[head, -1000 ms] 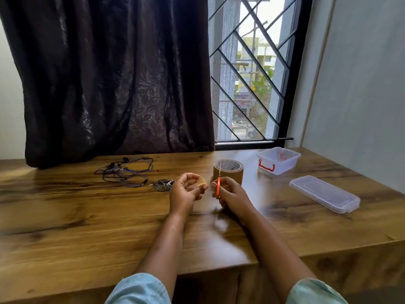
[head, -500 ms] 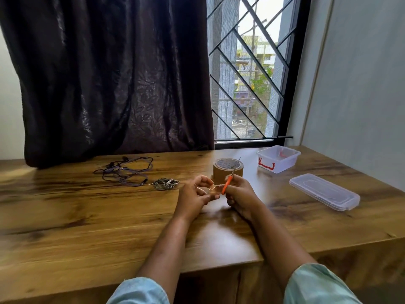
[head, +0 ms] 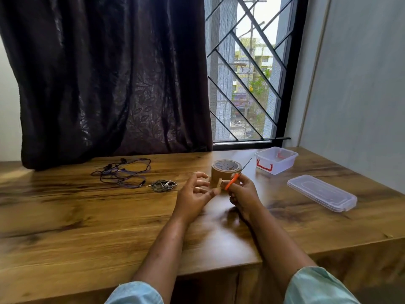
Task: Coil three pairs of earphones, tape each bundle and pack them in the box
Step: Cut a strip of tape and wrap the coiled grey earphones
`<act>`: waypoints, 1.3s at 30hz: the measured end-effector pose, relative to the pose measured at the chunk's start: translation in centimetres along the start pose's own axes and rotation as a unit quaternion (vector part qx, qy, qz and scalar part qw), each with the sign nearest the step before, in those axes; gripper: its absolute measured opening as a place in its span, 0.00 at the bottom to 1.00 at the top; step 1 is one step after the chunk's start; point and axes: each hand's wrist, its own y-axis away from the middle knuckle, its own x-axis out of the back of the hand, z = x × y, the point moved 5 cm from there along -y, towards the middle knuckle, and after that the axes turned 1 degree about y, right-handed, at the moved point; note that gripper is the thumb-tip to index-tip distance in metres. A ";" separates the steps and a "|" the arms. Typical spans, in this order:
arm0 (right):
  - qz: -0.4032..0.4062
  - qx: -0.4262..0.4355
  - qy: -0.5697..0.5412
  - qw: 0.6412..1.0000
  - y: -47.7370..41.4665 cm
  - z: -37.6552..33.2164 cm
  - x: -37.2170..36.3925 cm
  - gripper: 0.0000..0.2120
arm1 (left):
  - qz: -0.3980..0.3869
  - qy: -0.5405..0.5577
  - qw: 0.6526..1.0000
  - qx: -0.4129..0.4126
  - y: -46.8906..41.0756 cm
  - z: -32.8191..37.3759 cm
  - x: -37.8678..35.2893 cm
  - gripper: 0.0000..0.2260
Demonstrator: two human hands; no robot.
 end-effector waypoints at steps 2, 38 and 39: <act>-0.013 0.009 0.027 1.000 0.2 -0.1 -0.4 0.13 | -0.011 -0.021 1.000 -0.021 0.0 0.2 -0.3 0.16; 0.076 0.092 0.409 0.905 -0.6 0.2 0.3 0.17 | 0.050 0.096 0.992 0.071 -1.2 -2.5 1.0 0.12; 0.078 0.090 0.418 0.901 -0.6 0.1 0.6 0.17 | 0.050 0.095 0.992 0.072 -1.3 -2.6 1.0 0.12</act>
